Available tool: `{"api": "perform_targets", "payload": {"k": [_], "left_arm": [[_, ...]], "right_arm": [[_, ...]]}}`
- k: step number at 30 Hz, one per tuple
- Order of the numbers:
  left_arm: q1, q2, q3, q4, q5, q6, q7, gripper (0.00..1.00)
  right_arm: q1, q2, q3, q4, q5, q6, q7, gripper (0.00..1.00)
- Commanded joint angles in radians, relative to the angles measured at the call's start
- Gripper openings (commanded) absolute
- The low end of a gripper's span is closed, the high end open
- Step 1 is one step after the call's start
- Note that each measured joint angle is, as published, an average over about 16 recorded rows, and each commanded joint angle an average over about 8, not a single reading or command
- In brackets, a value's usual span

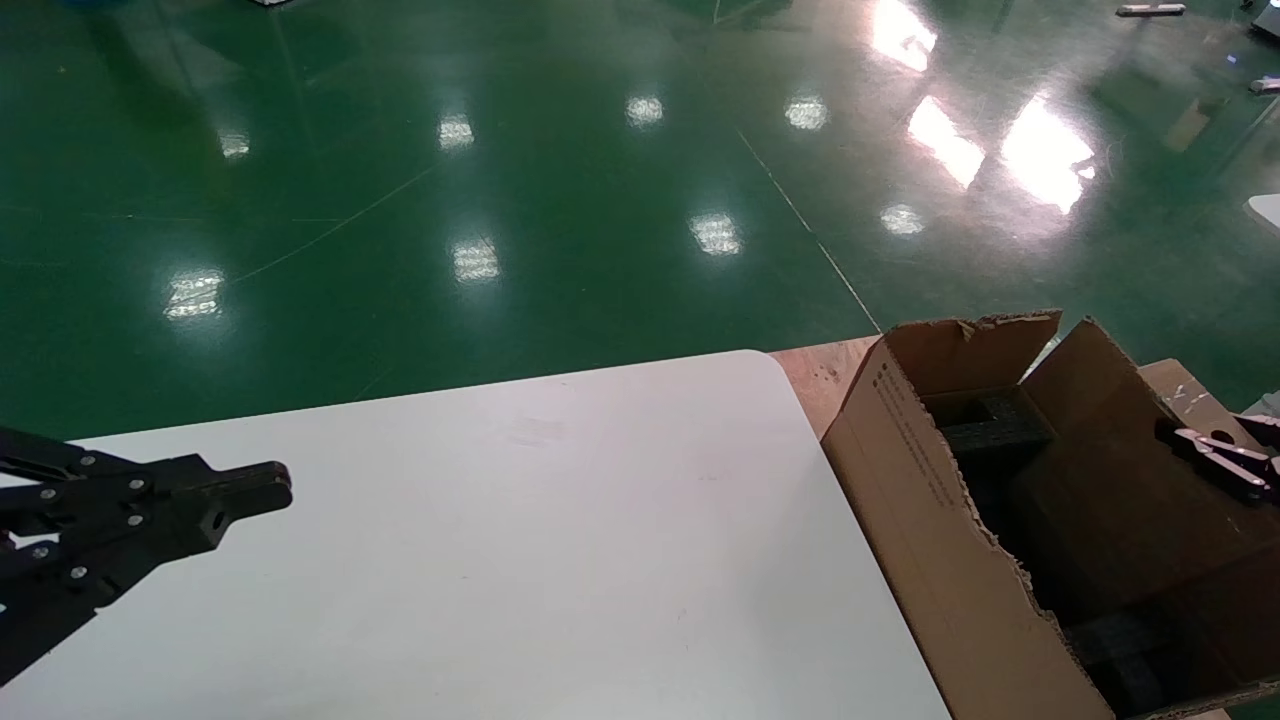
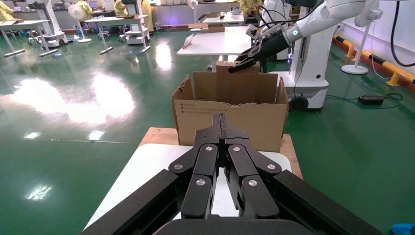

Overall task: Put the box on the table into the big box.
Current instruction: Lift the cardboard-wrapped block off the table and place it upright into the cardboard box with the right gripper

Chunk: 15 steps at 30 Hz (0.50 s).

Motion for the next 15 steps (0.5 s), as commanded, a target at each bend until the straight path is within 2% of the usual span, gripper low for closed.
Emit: {"api": "perform_targets", "payload": {"k": [1, 15], "left_arm": [[0.000, 0.000, 0.000, 0.000, 0.000, 0.000, 0.000, 0.00], [0.000, 0.000, 0.001, 0.000, -0.001, 0.000, 0.000, 0.00]], "right_arm": [[0.019, -0.017, -0.003, -0.029, -0.007, -0.001, -0.008, 0.00], [0.106, -0.067, 0.008, -0.134, -0.093, 0.000, -0.072, 0.00]]}}
